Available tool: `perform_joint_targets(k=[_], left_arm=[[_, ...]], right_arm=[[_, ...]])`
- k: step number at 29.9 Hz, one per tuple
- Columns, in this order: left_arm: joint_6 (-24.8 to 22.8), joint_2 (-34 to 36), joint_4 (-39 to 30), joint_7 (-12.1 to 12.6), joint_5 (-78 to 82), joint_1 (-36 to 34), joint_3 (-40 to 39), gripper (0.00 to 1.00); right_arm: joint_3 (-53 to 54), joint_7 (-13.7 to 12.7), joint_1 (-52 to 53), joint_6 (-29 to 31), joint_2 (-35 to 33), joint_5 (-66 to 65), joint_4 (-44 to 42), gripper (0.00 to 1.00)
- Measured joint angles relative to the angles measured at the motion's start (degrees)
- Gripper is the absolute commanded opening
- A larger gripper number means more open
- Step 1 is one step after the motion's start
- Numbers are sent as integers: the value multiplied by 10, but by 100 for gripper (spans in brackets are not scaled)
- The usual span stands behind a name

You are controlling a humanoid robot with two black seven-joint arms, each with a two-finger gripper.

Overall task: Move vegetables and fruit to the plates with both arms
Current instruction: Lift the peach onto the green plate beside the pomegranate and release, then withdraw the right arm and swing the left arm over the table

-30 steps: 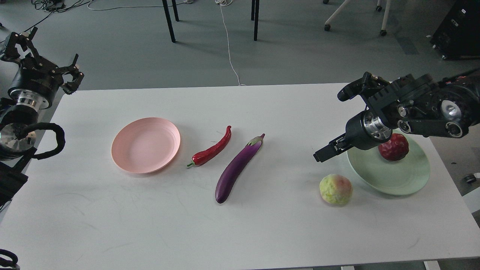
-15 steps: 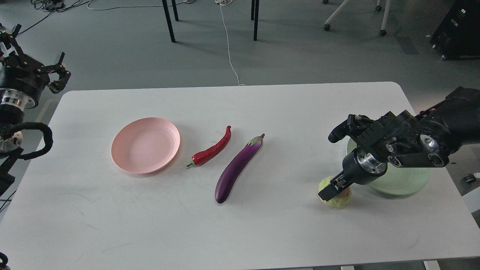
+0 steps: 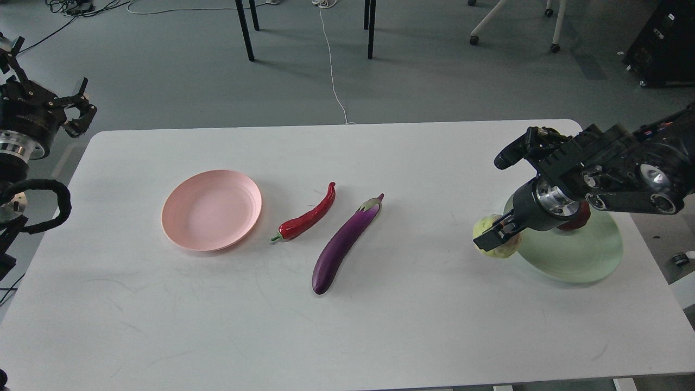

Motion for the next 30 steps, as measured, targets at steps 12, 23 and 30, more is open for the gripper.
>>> perform_joint_targets(k=[12,23,30], left_arm=[[1,-6,0,0,1,-1,0,99],[3,-6,0,2,5,-10,2,99],[-11,-5,-6,4,7,-10,5,99]], right_arm=[[-1,0,-62,-6,-111,-95,-40,58],[22,1,-98,-23,-127,-94,-52,98],[106,1,-100,-19,-148,-80,-83,99]])
